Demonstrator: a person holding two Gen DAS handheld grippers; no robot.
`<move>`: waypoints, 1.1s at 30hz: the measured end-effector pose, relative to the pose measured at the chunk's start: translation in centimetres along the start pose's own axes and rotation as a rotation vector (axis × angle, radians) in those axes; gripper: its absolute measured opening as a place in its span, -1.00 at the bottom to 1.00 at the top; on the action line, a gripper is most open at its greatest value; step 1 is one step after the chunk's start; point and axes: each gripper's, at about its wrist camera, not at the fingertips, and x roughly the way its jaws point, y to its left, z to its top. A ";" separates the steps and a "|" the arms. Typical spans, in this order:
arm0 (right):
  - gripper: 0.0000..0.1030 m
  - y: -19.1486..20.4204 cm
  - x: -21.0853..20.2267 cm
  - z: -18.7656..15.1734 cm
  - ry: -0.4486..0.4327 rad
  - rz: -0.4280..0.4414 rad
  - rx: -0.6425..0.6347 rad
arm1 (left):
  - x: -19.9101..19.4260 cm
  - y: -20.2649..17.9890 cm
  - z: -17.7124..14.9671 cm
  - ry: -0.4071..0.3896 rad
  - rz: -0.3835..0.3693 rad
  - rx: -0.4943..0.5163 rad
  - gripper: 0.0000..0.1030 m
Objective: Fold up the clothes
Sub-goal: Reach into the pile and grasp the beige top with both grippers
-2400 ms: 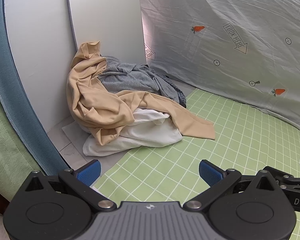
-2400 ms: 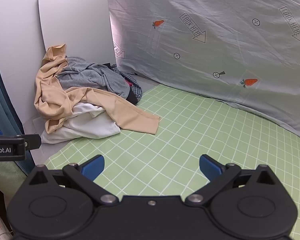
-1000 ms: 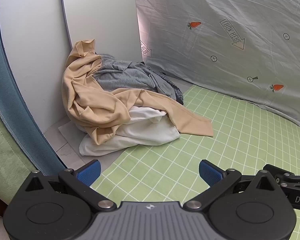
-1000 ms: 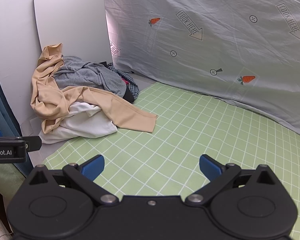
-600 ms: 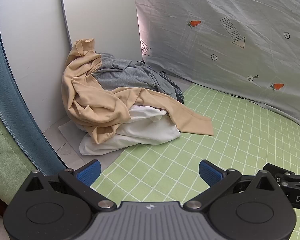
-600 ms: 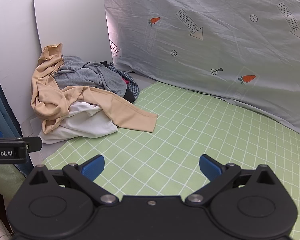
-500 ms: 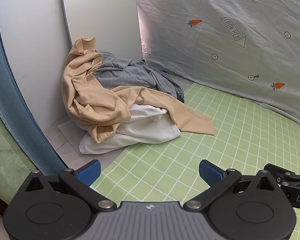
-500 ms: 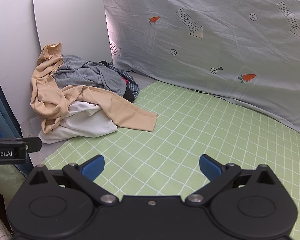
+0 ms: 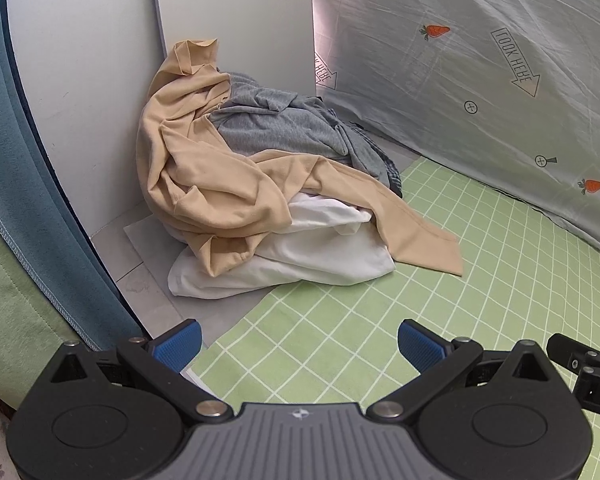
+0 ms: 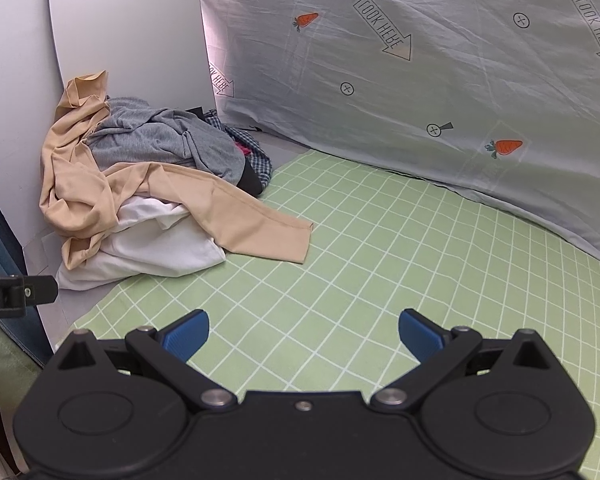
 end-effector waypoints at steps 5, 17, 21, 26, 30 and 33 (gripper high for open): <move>0.94 1.5 3.5 2.1 0.020 0.007 -0.036 | 2.9 1.6 1.6 0.038 0.021 -0.054 1.00; 0.35 8.4 16.0 8.1 0.051 0.049 -0.235 | 12.5 4.7 7.2 0.112 0.096 -0.093 0.65; 0.02 11.3 19.9 8.4 0.087 0.081 -0.378 | 14.6 6.0 8.7 0.127 0.073 -0.158 0.23; -0.14 13.8 22.0 8.4 0.085 0.125 -0.481 | 15.7 6.3 10.3 0.091 0.028 -0.179 0.09; -0.93 14.2 22.8 8.4 0.071 0.067 -0.495 | 17.1 6.2 11.2 0.080 0.035 -0.199 0.01; -0.96 12.6 21.7 9.0 0.015 0.044 -0.410 | 18.0 6.3 11.5 0.102 -0.002 -0.233 -0.52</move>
